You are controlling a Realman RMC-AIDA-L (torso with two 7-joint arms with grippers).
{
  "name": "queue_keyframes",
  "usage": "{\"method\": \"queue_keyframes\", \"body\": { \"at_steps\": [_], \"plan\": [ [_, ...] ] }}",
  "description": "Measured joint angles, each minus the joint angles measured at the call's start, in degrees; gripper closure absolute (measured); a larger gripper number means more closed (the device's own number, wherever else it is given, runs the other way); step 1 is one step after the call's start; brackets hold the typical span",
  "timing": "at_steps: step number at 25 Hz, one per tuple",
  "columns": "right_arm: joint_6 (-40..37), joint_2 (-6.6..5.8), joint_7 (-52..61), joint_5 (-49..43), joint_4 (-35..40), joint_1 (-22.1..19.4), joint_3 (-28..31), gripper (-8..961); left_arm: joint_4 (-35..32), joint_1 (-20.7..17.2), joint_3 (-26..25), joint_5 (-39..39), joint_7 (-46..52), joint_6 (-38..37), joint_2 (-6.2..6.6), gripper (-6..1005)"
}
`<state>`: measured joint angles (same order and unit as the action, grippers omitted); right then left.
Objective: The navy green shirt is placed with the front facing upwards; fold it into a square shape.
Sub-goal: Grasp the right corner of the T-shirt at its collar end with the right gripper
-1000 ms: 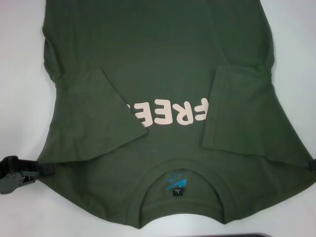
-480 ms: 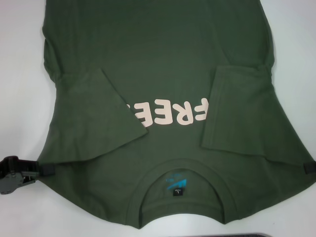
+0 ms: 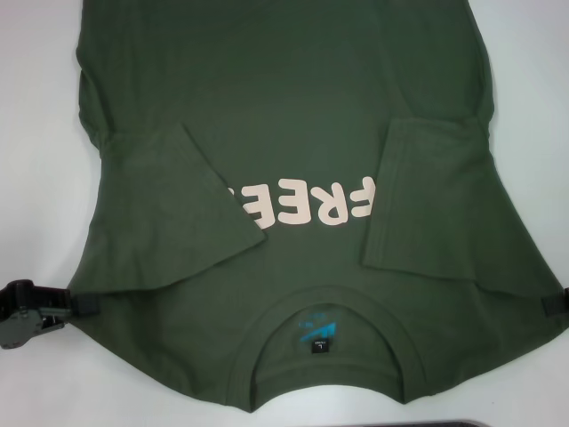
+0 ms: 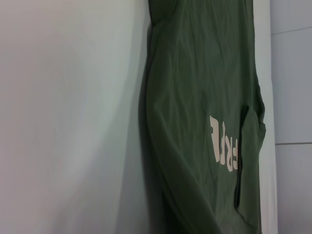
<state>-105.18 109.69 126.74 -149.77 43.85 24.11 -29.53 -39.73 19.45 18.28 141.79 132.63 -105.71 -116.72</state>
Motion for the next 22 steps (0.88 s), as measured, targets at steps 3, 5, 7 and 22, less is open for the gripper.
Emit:
{"method": "queue_keyframes", "body": {
  "at_steps": [3, 5, 7, 22],
  "plan": [
    [0.1, 0.00, 0.0, 0.0, -0.1, 0.1, 0.0, 42, 0.0, 0.0, 0.0, 0.0, 0.0, 0.0, 0.00, 929],
    [0.1, 0.05, -0.1, 0.0, -0.1, 0.2, 0.0, 42, 0.0, 0.0, 0.0, 0.0, 0.0, 0.0, 0.00, 928],
    [0.1, 0.07, -0.2, 0.1, -0.2, 0.3, 0.1, 42, 0.0, 0.0, 0.0, 0.0, 0.0, 0.0, 0.00, 928],
    [0.7, -0.59, 0.8, 0.2, -0.1, -0.6, 0.7, 41, 0.0, -0.3, 0.0, 0.0, 0.0, -0.1, -0.08, 923]
  ]
}}
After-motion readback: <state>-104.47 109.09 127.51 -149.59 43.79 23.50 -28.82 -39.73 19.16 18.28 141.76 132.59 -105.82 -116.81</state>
